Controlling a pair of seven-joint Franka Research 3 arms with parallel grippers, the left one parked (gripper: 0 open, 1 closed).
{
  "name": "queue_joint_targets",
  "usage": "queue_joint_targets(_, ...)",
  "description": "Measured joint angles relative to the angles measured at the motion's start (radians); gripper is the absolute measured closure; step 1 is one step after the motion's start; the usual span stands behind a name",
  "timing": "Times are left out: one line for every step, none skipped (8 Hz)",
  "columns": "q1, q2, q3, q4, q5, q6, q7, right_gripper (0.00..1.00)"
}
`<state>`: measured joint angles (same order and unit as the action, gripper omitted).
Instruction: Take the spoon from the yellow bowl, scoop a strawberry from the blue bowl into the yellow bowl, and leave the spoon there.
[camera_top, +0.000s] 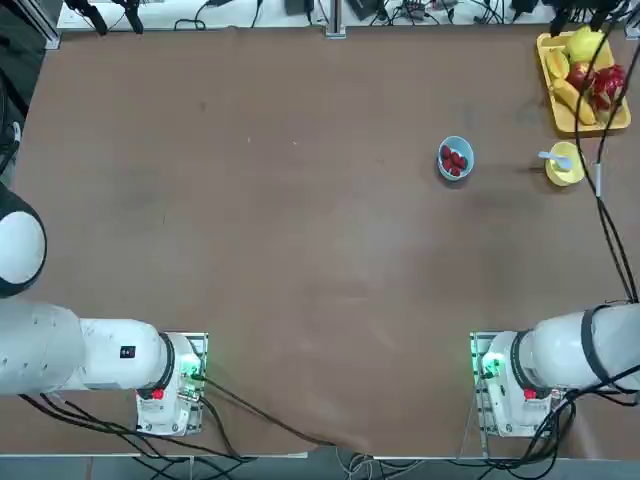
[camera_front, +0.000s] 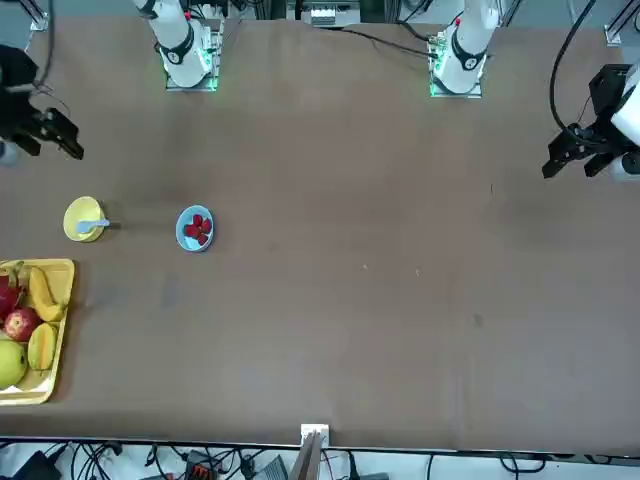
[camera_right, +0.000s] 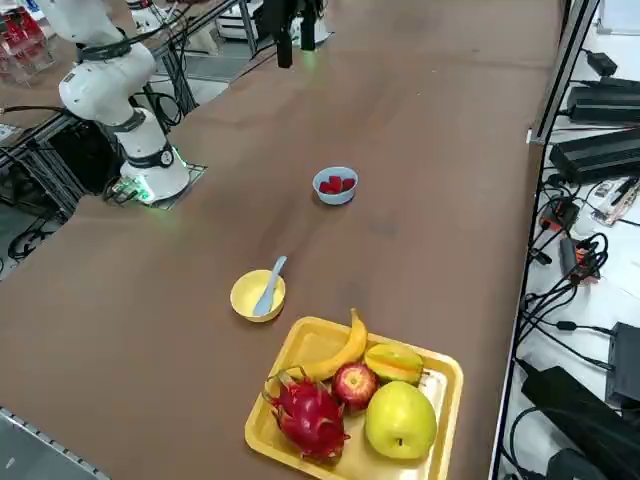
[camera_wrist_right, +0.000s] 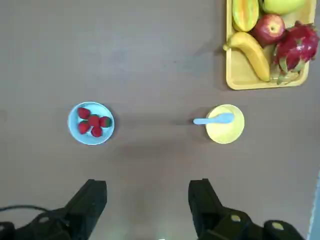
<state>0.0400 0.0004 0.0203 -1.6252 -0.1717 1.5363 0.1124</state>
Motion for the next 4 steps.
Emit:
queue_joint_targets(0.03, 0.023, 0.001, -0.022, -0.049, 0.015, 0.068, 0.0)
queue_joint_targets(0.057, 0.043, 0.003, -0.055, -0.091, 0.045, 0.141, 0.0)
queue_joint_targets(0.076, 0.057, 0.004, -0.106, -0.149, 0.08, 0.199, 0.0)
queue_joint_targets(0.085, 0.065, 0.004, -0.175, -0.216, 0.125, 0.252, 0.01)
